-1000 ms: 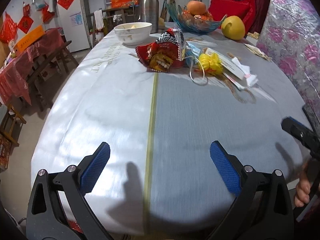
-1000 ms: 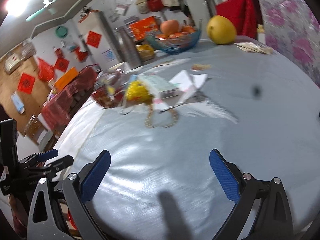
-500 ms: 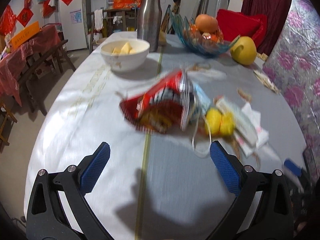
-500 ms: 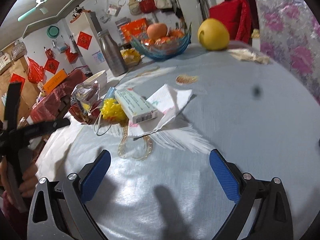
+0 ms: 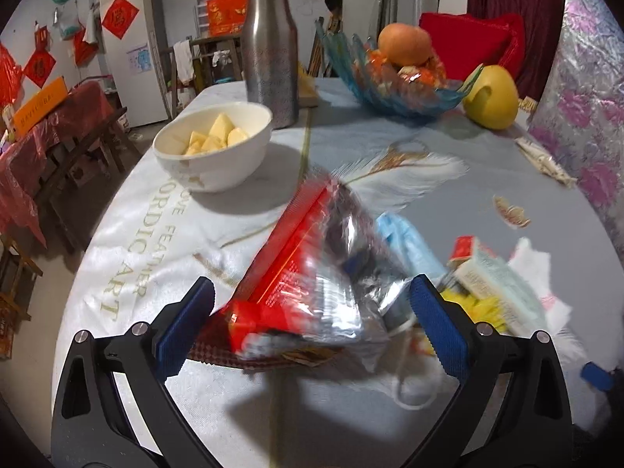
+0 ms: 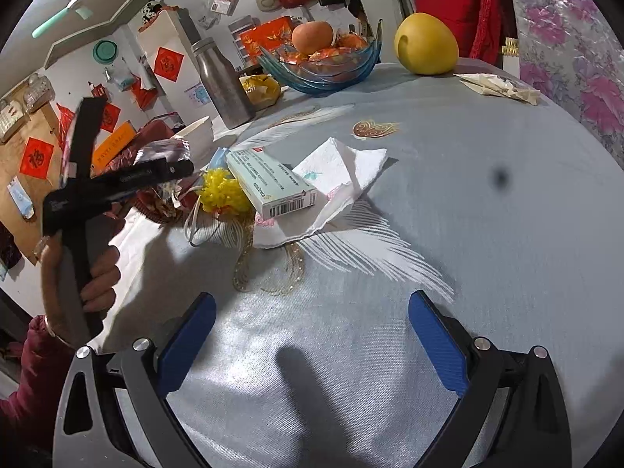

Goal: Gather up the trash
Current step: 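Grasp the red snack bag with the left tool, then grasp the white medicine box with the right tool while the left tool holds the red bag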

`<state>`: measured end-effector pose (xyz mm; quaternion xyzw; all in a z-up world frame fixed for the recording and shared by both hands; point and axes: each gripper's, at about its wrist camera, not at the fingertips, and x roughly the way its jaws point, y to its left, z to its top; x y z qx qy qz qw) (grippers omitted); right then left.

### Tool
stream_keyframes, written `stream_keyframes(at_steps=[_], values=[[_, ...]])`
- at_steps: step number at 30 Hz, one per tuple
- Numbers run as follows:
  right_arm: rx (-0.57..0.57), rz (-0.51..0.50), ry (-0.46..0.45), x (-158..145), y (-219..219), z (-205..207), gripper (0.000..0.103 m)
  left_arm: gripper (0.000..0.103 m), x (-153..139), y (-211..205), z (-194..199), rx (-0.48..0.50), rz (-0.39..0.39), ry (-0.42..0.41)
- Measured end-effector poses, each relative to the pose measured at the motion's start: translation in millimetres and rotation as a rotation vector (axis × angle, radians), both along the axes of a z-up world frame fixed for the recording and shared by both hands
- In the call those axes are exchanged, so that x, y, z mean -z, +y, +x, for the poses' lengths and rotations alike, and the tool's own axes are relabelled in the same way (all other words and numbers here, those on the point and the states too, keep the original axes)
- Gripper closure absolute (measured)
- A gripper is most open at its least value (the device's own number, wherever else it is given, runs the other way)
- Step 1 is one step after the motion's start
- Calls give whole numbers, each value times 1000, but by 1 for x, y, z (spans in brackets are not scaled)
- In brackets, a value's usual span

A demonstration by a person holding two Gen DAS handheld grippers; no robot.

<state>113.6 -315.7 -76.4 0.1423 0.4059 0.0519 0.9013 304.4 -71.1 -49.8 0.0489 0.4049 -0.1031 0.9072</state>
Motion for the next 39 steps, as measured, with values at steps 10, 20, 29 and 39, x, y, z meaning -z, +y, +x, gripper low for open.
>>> stream_keyframes(at_steps=[10,20,29,39], values=[[0,0,-5,0,-2,0,5,12,-2,56,-15,-104,-115,-28],[-1,20,-1,-7,-3,5,5,18,12,78,-7,-185,-130,51],[-78,-6,-43,-32,16,64,14,19,14,76,-8,-174,-124,55],[-119,-91,38,-6,33,118,31,39,14,74,-4,-135,-137,61]])
